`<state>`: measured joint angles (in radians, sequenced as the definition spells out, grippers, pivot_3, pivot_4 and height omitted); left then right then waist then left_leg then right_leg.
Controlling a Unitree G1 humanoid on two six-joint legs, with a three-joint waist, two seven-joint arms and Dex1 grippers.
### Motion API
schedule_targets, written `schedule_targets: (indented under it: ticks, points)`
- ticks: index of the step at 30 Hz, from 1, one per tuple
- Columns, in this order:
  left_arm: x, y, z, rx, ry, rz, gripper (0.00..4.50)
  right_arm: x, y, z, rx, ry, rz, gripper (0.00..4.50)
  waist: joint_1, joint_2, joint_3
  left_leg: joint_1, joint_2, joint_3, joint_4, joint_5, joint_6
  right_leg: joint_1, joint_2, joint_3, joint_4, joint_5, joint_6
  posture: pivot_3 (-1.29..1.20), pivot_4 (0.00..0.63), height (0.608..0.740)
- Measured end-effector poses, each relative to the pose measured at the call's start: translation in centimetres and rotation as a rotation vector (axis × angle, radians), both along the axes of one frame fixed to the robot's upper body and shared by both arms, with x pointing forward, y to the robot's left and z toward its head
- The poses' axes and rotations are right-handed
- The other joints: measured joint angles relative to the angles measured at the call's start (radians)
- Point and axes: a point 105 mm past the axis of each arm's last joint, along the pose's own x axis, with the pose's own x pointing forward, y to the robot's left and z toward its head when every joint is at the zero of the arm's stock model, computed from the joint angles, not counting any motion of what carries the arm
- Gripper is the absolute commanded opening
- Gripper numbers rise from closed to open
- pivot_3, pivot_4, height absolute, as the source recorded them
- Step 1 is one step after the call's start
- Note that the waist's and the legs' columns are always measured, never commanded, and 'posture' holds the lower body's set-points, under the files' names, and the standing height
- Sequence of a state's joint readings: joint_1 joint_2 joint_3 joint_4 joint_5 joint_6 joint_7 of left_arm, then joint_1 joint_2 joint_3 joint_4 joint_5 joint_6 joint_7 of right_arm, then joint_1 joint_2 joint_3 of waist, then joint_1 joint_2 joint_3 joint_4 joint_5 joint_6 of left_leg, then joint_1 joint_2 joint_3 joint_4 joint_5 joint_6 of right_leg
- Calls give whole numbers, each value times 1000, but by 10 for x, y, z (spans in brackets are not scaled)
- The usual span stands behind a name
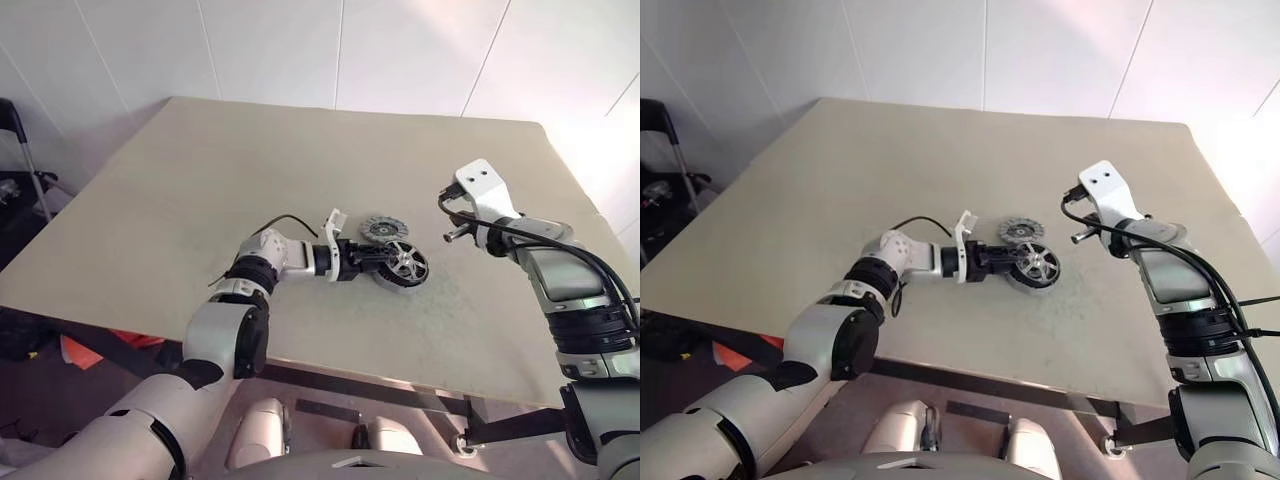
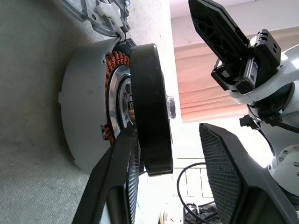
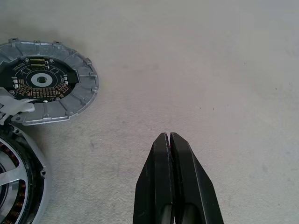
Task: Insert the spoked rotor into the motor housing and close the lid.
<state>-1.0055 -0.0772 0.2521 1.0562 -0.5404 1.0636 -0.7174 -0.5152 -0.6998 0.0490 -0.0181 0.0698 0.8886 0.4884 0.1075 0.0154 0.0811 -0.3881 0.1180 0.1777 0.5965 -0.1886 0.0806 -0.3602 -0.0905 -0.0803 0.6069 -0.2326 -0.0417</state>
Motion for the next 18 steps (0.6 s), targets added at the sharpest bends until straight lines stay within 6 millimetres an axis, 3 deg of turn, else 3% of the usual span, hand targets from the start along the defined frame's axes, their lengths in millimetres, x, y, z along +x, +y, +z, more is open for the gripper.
schedule_targets:
  ticks: [6,11,18]
  points:
    - [12,22,3,17,-33,54,2083,-1,10,3,17,-8,49,0,-4,0,0,-1,0,0,-1,0,0,-1,0,0,0,0,0,0,0,740]
    - [25,49,16,10,-93,110,2083,-2,18,4,34,-9,93,0,-3,1,0,-2,0,0,-1,0,0,-2,0,0,0,0,0,0,0,740]
    - [28,83,24,24,-216,205,2083,-28,56,-2,129,21,309,0,-1,1,0,-4,0,0,-1,0,0,-4,0,0,0,0,0,0,0,740]
